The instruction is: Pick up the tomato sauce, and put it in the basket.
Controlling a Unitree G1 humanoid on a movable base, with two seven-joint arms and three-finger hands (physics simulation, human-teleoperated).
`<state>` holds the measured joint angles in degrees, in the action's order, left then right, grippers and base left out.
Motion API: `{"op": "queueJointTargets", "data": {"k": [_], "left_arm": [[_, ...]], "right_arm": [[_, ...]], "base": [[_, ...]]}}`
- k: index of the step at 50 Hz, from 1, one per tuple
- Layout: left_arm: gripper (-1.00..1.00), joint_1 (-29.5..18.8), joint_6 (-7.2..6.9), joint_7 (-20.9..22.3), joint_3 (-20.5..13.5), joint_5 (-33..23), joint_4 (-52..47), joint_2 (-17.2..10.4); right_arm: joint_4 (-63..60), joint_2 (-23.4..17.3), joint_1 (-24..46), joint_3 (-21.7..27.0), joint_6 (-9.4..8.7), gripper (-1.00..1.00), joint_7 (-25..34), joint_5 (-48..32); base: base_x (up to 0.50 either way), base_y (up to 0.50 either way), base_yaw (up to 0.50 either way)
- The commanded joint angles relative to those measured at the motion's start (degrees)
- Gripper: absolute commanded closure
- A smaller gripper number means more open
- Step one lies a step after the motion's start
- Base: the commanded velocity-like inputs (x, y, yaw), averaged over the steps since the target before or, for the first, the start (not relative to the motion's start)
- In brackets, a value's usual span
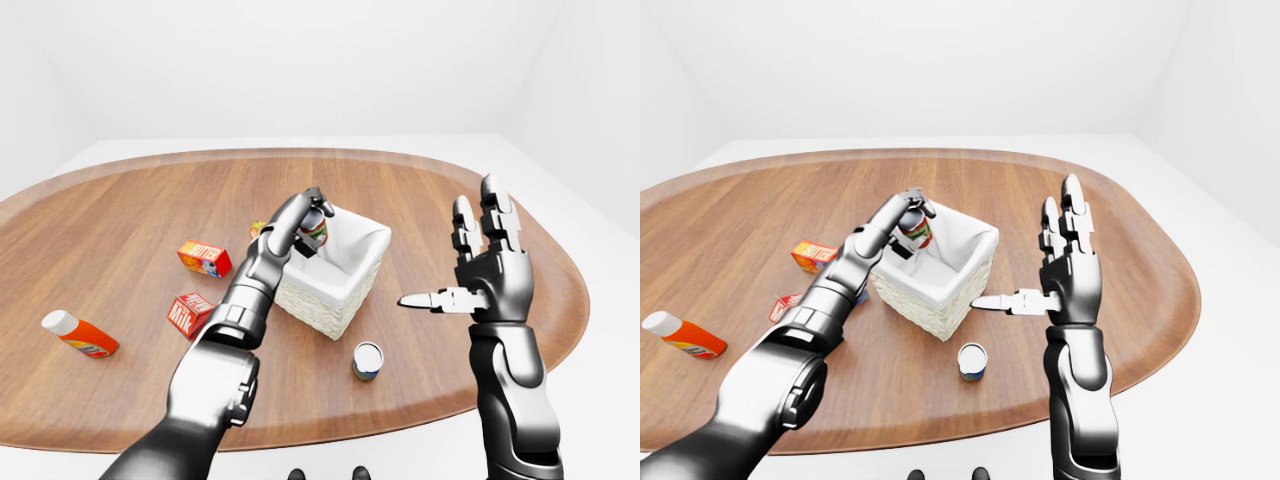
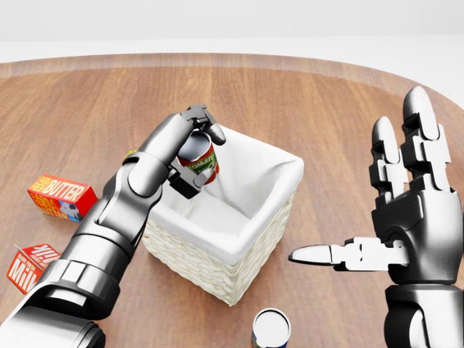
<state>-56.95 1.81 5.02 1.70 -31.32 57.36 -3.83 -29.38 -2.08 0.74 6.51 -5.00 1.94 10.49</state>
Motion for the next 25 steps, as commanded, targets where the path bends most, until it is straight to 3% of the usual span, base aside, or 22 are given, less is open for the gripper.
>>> {"op": "queueJointTargets", "data": {"k": [1,7,25], "left_arm": [[1.0,-1.8,1.1,-2.9,-0.2,1.7,3.2,0.7],[1.0,-2.6,3.19,-4.2,-0.2,1.3,7.2,1.0],[1.0,-2.3,3.19,-6.2,0.4,-0.4,11.2,2.9]], "right_arm": [[0.1,0.1,-0.1,-0.1,0.0,-1.0,0.1,0.0],[0.3,0.1,-0.1,-0.2,0.0,-1.0,0.1,-0.1],[0.3,-0.3,0.6,0.8,0.0,-1.0,0.0,0.8]], "base": [[0.0,0.0,0.0],[0.0,0.0,0.0],[0.0,0.0,0.0]]}}
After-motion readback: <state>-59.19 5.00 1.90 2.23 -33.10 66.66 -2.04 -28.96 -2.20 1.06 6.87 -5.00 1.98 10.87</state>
